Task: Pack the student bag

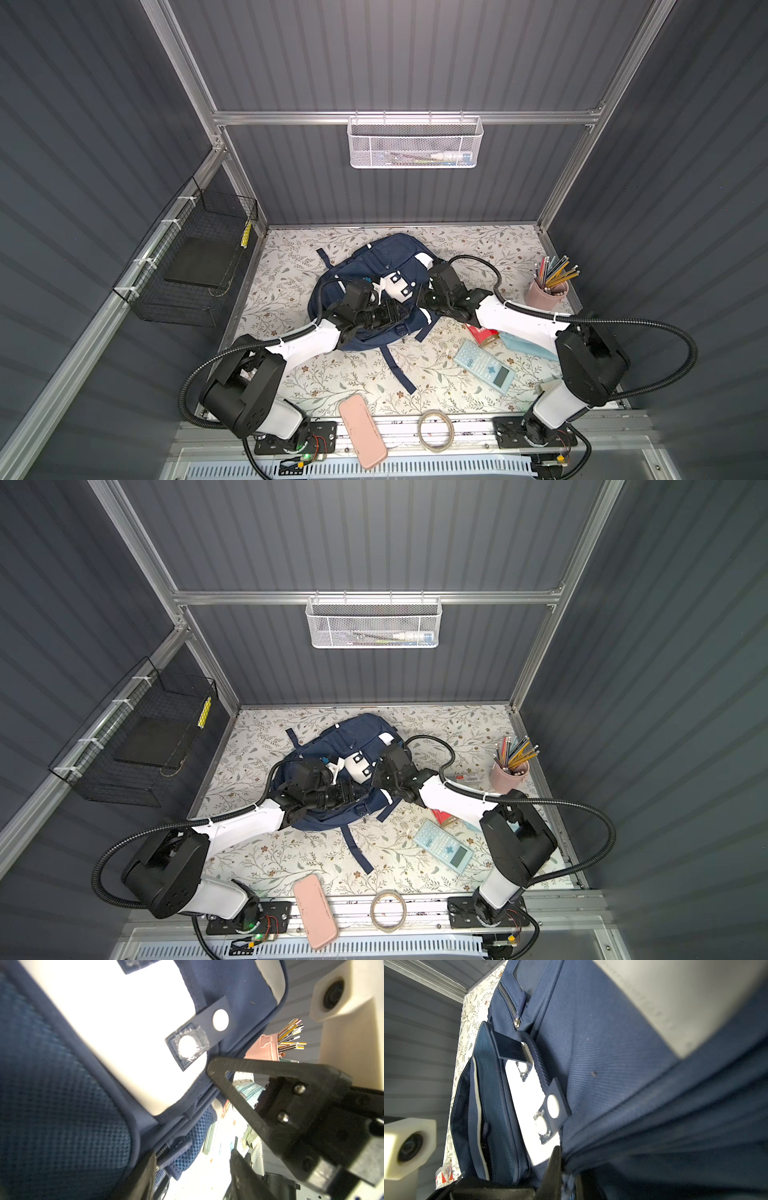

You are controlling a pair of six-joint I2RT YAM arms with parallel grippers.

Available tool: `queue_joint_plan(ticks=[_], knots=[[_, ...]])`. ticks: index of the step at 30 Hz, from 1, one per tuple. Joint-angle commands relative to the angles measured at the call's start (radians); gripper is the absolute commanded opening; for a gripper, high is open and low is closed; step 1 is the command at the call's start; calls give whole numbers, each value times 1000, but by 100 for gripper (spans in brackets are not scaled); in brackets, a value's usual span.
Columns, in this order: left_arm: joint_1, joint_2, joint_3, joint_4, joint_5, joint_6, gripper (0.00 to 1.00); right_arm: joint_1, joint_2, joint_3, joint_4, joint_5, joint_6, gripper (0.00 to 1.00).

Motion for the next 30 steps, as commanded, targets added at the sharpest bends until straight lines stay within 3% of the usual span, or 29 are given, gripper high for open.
queue_joint_plan(ticks=[1,3,6,12,15,18,21,24,27,30], knots=[[2,-22,-21,-54,19,0,55,5,-6,-6,18,-7,-23,0],[1,-33,3,-168,-20,48,54,5,0,-3,20,-9,-22,0],[-50,-122,18,-320,-230,117,54,5,7,0,27,-15,-16,0],[-50,-134,-23,-213,-131,57,48,5,19,4,36,-17,-9,0],[-50,-153,-40,-175,-151,-26,57,5,10,-1,33,-16,-8,0],[-50,-177,45,-321,-248,103,62,5,0,-13,34,-7,-5,0],[-47,-193,122,-422,-361,218,57,5,-5,-18,34,-9,-13,0],[0,-142,104,-358,-273,181,52,4,-15,-34,56,-9,-9,0],[-4,-119,-22,-72,-170,47,50,3,-14,-28,45,-17,-15,0],[-5,-124,-63,-29,-220,47,50,3,-15,-36,53,-16,-12,0]])
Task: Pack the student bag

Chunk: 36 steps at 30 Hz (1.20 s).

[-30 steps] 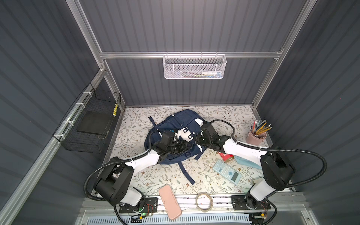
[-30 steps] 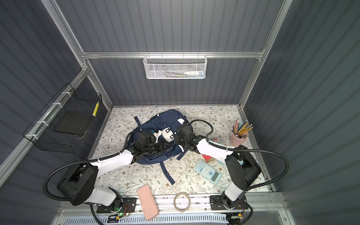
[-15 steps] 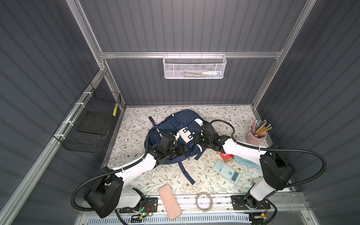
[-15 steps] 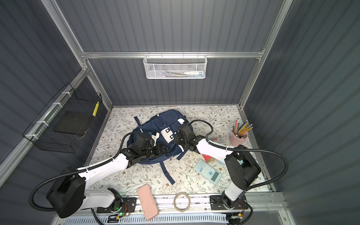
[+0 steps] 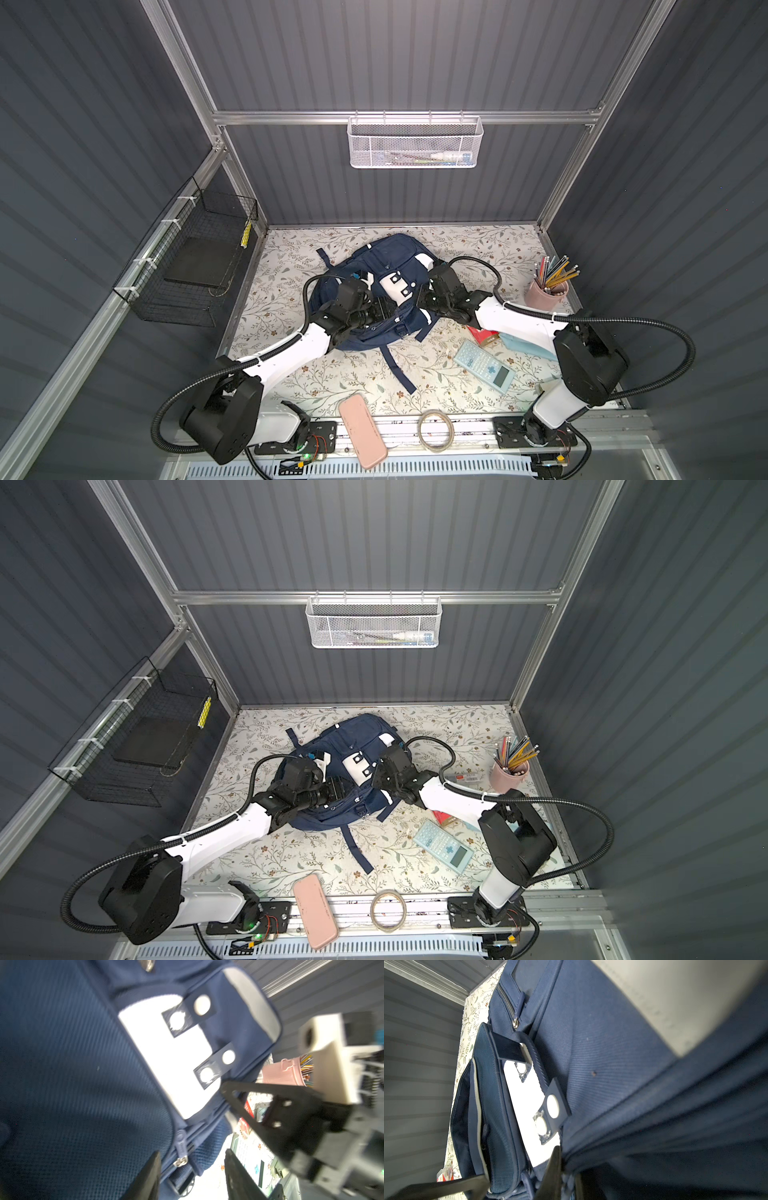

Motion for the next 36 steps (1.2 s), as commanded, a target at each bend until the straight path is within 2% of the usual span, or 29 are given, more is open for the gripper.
queue_joint_plan(ticks=[1,5,9,10,12,14,15,17,20,22,25,26,27,30,32,33,36], knots=[[-5,2,-54,133,2,-24,51,5,-19,-14,19,-16,-22,0],[-20,24,-37,99,-28,5,50,5,-9,-11,20,-24,-19,0],[-33,79,-94,260,-11,-66,54,4,-5,-13,29,-31,-12,0],[-53,90,-81,253,-28,-59,54,4,-5,-13,27,-32,-11,0],[-107,111,-38,206,-84,-32,54,6,-5,-17,30,-32,-7,0],[-166,121,15,100,-187,-14,54,6,-6,-20,30,-32,-6,0],[-185,131,47,0,-267,-24,53,6,-5,-21,29,-31,-6,0],[-190,143,52,-57,-345,-46,52,5,-7,-20,25,-28,-6,0],[-191,163,68,-79,-378,-19,46,6,-9,-25,30,-31,-1,0],[-210,176,89,-82,-385,-1,37,7,-6,-25,38,-36,8,0],[-238,178,101,-86,-402,-11,31,12,-3,-21,30,-29,15,0],[-240,178,98,-77,-384,-24,23,13,-1,-20,26,-25,18,0],[-239,171,93,-60,-364,-36,21,12,-1,-24,30,-24,21,0],[-246,123,102,-103,-386,-44,22,13,1,-35,34,-24,25,0],[-247,74,111,-172,-435,-45,30,12,1,-38,36,-23,25,0],[-247,43,103,-191,-449,-51,39,12,2,-38,36,-22,26,0],[-248,-33,64,-191,-449,-79,47,13,5,-32,37,-24,24,0]])
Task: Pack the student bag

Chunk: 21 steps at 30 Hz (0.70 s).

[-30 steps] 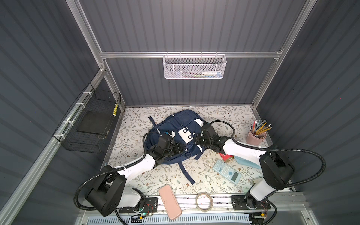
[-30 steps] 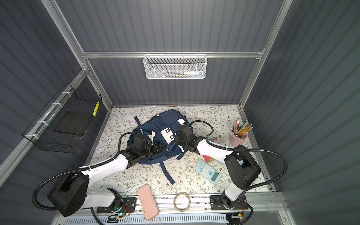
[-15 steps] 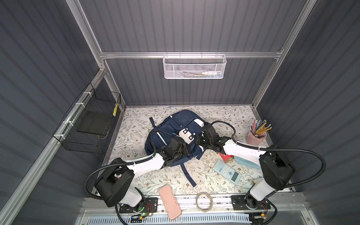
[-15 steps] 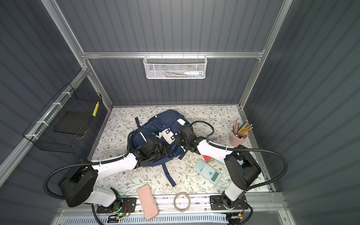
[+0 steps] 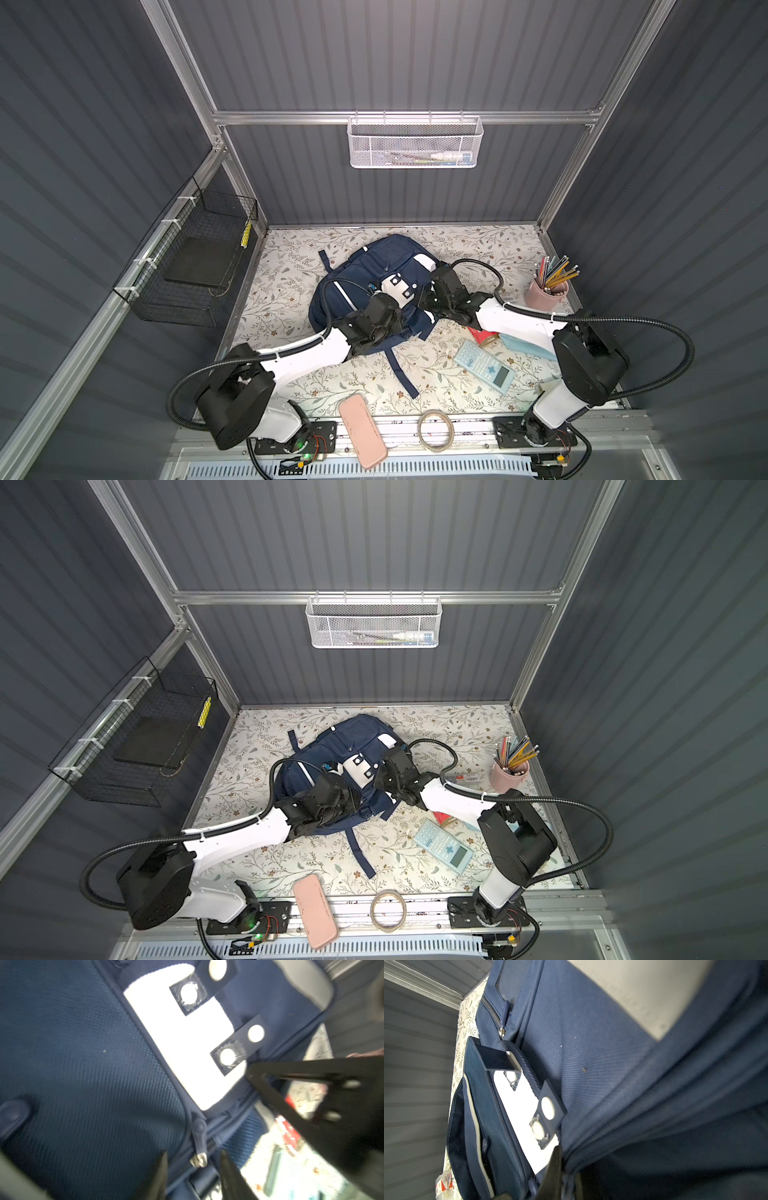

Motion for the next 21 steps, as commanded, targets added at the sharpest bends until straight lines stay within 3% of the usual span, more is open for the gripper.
queue_joint_plan(ticks=[1,7,21], knots=[[-7,-88,-36,-33,-15,-39,48,20,8,-3,19,-32,-3,0],[-20,-21,-54,45,41,-61,39,21,18,6,19,-41,-5,0],[-21,174,25,94,-3,6,43,31,9,-39,51,-51,14,0]])
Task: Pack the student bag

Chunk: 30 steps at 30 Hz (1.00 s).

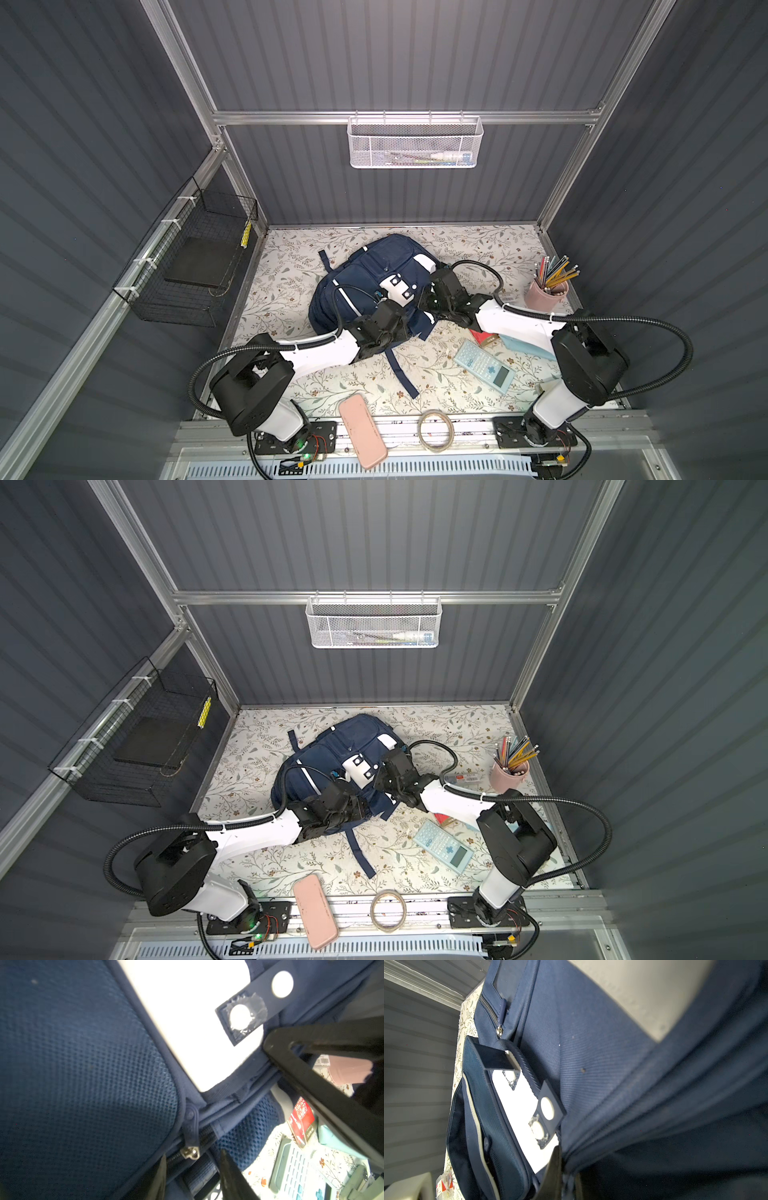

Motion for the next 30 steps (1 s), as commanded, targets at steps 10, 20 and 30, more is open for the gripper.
queue_joint_plan(ticks=[10,20,30], knots=[[1,68,120,-58,-132,104,28,48,36,-5,33,-67,13,0],[-9,61,110,-206,-196,138,30,37,28,-24,49,-69,19,0],[-9,75,108,-157,-183,162,0,35,29,-20,48,-69,24,0]])
